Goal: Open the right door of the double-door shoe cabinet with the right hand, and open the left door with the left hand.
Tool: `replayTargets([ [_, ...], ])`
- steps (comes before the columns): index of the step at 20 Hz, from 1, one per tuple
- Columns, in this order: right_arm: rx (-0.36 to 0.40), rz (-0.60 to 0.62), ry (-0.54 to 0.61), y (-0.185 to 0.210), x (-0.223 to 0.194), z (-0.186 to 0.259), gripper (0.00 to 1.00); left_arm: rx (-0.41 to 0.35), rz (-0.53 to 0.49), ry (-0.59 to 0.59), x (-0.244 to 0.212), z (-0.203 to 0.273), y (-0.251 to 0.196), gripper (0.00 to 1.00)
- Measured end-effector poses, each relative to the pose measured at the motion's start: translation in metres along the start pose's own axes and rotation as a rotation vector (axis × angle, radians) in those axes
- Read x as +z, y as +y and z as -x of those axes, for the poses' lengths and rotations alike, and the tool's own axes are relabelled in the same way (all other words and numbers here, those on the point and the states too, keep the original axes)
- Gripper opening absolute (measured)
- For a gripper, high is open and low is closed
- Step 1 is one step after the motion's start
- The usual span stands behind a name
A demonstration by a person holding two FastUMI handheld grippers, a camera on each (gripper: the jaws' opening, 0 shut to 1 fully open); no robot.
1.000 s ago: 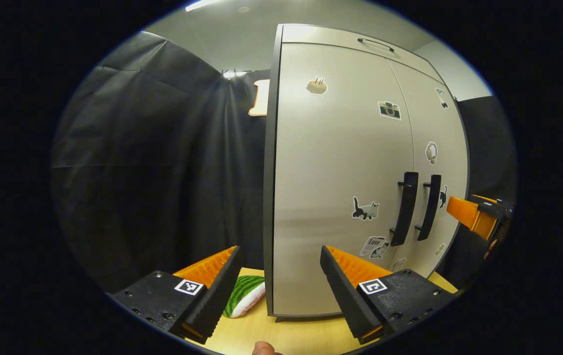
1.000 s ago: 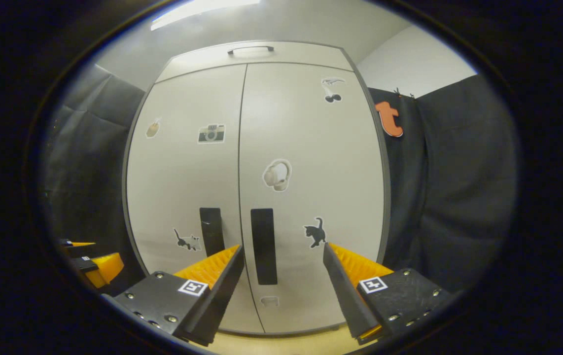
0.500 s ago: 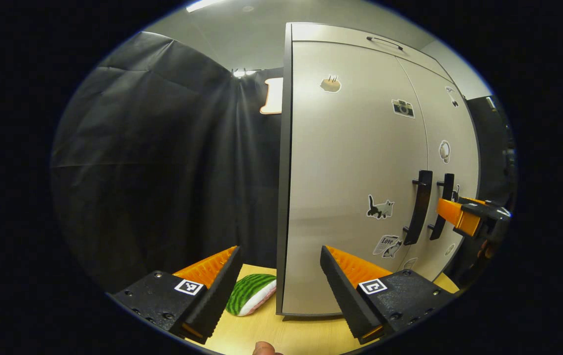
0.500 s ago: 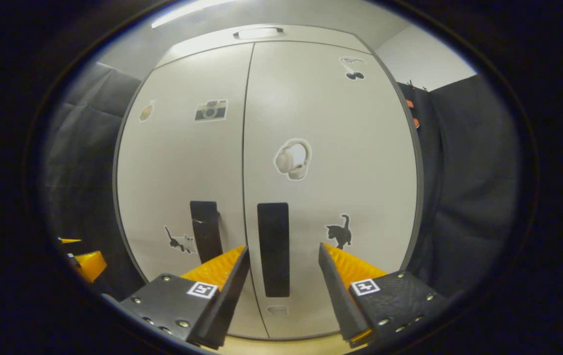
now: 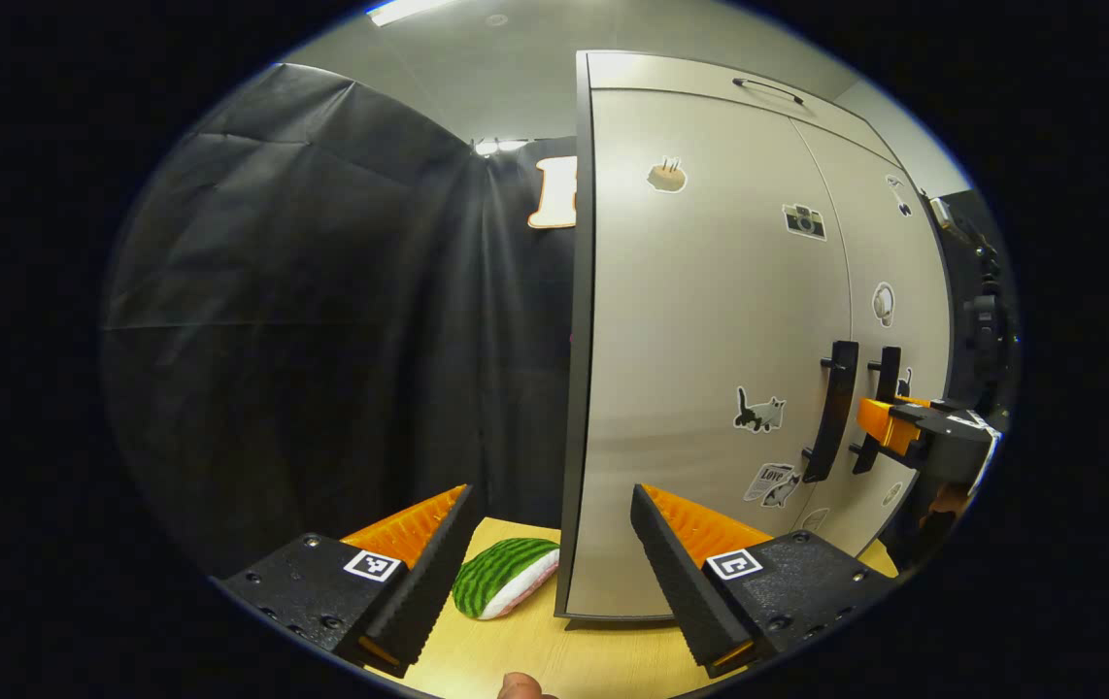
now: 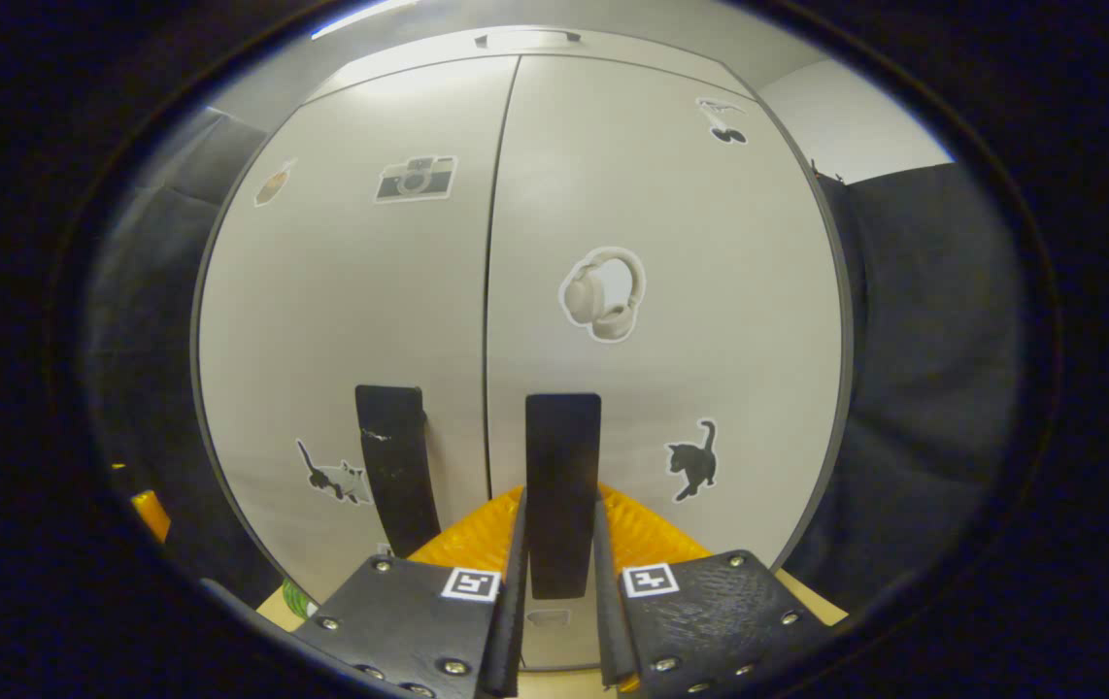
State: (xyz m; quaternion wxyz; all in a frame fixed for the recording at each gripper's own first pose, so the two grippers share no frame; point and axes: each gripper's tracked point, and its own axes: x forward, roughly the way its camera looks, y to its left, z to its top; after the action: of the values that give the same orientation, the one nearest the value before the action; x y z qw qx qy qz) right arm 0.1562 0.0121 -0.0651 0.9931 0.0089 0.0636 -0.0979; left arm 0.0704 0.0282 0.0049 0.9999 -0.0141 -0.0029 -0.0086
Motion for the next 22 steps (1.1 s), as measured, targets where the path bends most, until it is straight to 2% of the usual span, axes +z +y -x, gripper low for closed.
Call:
replayTargets([
  [1, 0.003, 0.006, 0.004, 0.0, -0.002, 0.0, 0.27, 0.006, 0.001, -0.001, 0.001, 0.002, 0.003, 0.98],
  [2, 0.011, 0.013, -0.004, -0.001, 0.0, -0.001, 0.27, 0.008, 0.003, -0.003, 0.001, 0.004, 0.005, 0.98],
  [3, 0.022, 0.007, 0.004, 0.0, -0.002, 0.0, 0.21, 0.006, 0.005, -0.001, 0.001, 0.007, 0.006, 0.98],
  [4, 0.027, -0.014, 0.014, -0.001, -0.002, 0.0, 0.2, 0.007, 0.008, -0.001, 0.001, 0.008, 0.008, 0.98],
  [5, 0.027, -0.025, 0.015, -0.001, -0.002, 0.001, 0.11, 0.01, 0.011, -0.001, 0.001, 0.01, 0.009, 0.98],
  [11, 0.063, -0.025, 0.024, -0.007, -0.001, 0.018, 0.11, 0.028, 0.022, -0.009, 0.005, 0.024, 0.019, 0.98],
  [22, 0.033, -0.021, 0.02, -0.032, 0.004, 0.054, 0.1, 0.055, 0.028, -0.002, 0.0, 0.039, 0.028, 0.99],
])
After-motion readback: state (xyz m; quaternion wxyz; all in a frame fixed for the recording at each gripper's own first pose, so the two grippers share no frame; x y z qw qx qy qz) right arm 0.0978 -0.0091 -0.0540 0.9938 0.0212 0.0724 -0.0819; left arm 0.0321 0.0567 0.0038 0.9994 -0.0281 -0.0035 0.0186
